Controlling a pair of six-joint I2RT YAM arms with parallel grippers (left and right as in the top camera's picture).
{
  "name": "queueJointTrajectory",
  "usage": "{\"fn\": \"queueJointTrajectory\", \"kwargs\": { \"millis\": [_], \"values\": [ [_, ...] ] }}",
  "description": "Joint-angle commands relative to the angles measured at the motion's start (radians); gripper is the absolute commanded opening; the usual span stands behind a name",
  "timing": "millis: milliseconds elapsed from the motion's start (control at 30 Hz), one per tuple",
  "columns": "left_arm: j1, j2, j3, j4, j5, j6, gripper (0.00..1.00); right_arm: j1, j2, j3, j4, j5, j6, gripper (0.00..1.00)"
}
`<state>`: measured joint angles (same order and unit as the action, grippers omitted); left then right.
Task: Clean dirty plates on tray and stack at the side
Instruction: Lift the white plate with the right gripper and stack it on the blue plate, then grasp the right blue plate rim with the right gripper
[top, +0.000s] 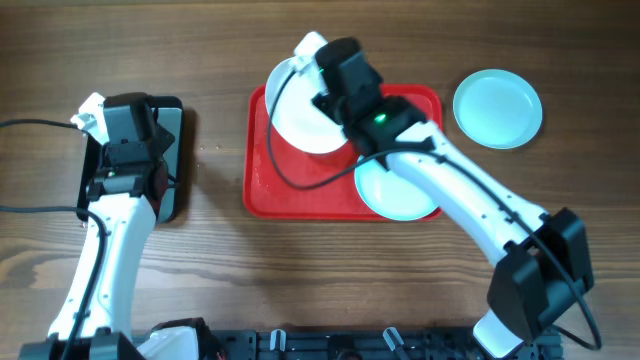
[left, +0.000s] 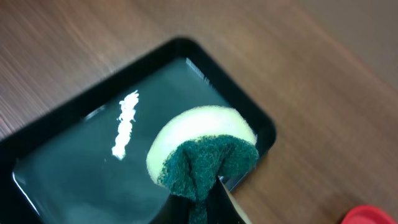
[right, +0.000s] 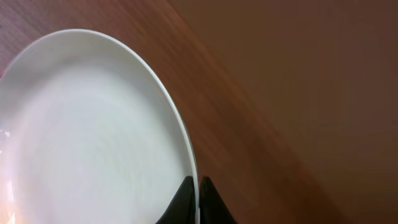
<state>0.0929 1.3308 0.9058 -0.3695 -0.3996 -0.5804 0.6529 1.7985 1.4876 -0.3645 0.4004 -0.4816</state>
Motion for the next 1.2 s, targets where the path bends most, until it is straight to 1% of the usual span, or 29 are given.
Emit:
{"fn": "queueJointTrajectory", "kwargs": {
  "millis": [0, 67, 100, 133, 167, 233, 300, 333, 367, 400, 433, 467, 500, 533, 567, 600, 667, 700, 800, 833, 867, 900, 933, 967, 1000, 1033, 1067, 1100, 1167],
  "values": [
    [0.035, 0.054, -0.003, -0.022, 0.124, -0.008, 0.04, 0.120, -0.017, 0.008, 0.100, 0.362, -0.370, 0.04],
    [0.035, 0.057, -0.003, -0.041, 0.123, -0.008, 0.04, 0.171, -0.017, 0.008, 0.217, 0.466, -0.530, 0.04],
    [0.035, 0.057, -0.003, -0.043, 0.123, -0.008, 0.04, 0.185, -0.017, 0.008, 0.259, 0.502, -0.585, 0.04],
    [0.035, 0.057, -0.003, -0.049, 0.124, -0.008, 0.04, 0.199, -0.017, 0.008, 0.325, 0.555, -0.704, 0.04],
    [0.035, 0.057, -0.003, -0.053, 0.123, -0.008, 0.04, 0.202, -0.017, 0.008, 0.353, 0.574, -0.745, 0.04],
    [0.035, 0.057, -0.003, -0.055, 0.124, -0.008, 0.04, 0.201, -0.016, 0.007, 0.371, 0.575, -0.731, 0.04],
    [0.035, 0.057, -0.003, -0.055, 0.124, -0.008, 0.04, 0.186, -0.016, 0.006, 0.359, 0.558, -0.557, 0.04],
    [0.035, 0.057, -0.003, -0.055, 0.124, -0.008, 0.04, 0.148, -0.016, 0.006, 0.301, 0.545, -0.394, 0.04],
    [0.035, 0.057, -0.003, -0.055, 0.124, -0.008, 0.04, 0.092, -0.016, 0.006, 0.225, 0.525, -0.285, 0.04],
    [0.035, 0.057, -0.003, -0.063, 0.124, -0.008, 0.04, -0.006, -0.016, 0.006, 0.126, 0.454, -0.116, 0.04],
    [0.035, 0.057, -0.003, -0.070, 0.123, -0.008, 0.04, -0.111, -0.016, 0.006, 0.045, 0.341, 0.016, 0.04],
    [0.035, 0.057, -0.003, -0.073, 0.123, -0.008, 0.04, -0.272, -0.016, 0.006, -0.057, 0.074, 0.140, 0.04],
    [0.035, 0.057, -0.003, -0.072, 0.123, -0.008, 0.04, -0.397, -0.016, 0.006, -0.106, -0.159, 0.216, 0.04],
    [0.035, 0.057, -0.003, -0.072, 0.123, -0.008, 0.04, -0.581, -0.014, 0.005, -0.145, -0.472, 0.304, 0.05],
    [0.035, 0.057, -0.003, -0.073, 0.124, -0.008, 0.04, -0.724, -0.008, -0.004, -0.149, -0.649, 0.363, 0.04],
    [0.035, 0.057, -0.003, -0.072, 0.124, -0.008, 0.04, -0.875, 0.013, -0.009, -0.152, -0.746, 0.464, 0.04],
    [0.035, 0.057, -0.003, -0.072, 0.124, -0.008, 0.04, -1.009, 0.057, -0.009, -0.157, -0.753, 0.562, 0.04],
    [0.035, 0.057, -0.003, -0.071, 0.124, -0.008, 0.04, -1.079, 0.114, -0.009, -0.144, -0.753, 0.560, 0.04],
    [0.035, 0.057, -0.003, -0.069, 0.131, -0.008, 0.04, -1.119, 0.240, -0.009, -0.130, -0.717, 0.560, 0.04],
    [0.035, 0.057, -0.003, -0.068, 0.131, -0.008, 0.04, -1.118, 0.262, -0.009, -0.130, -0.714, 0.561, 0.15],
    [0.035, 0.057, -0.003, -0.068, 0.131, -0.008, 0.04, -1.116, 0.268, -0.009, -0.139, -0.716, 0.560, 0.36],
    [0.035, 0.057, -0.003, -0.068, 0.131, -0.008, 0.04, -1.114, 0.268, -0.009, -0.153, -0.718, 0.562, 0.68],
    [0.035, 0.057, -0.003, -0.064, 0.131, -0.008, 0.04, -1.114, 0.263, -0.009, -0.185, -0.778, 0.560, 0.78],
    [0.035, 0.057, -0.003, -0.061, 0.131, -0.008, 0.04, -1.114, 0.260, -0.009, -0.212, -0.837, 0.552, 0.79],
    [0.035, 0.057, -0.003, -0.058, 0.131, -0.008, 0.04, -1.109, 0.244, -0.008, -0.272, -1.024, 0.456, 0.79],
    [0.035, 0.057, -0.003, -0.058, 0.131, -0.008, 0.05, -1.065, 0.194, -0.008, -0.352, -1.220, 0.323, 0.84],
    [0.035, 0.057, -0.003, -0.058, 0.131, -0.008, 0.05, -1.018, 0.153, -0.008, -0.401, -1.203, 0.271, 0.84],
    [0.035, 0.057, -0.003, -0.058, 0.132, -0.008, 0.05, -0.954, 0.111, -0.008, -0.452, -1.137, 0.243, 0.84],
    [0.035, 0.057, -0.003, -0.048, 0.181, -0.008, 0.05, -0.760, 0.092, -0.009, -0.496, -0.883, 0.249, 0.85]
  ]
}}
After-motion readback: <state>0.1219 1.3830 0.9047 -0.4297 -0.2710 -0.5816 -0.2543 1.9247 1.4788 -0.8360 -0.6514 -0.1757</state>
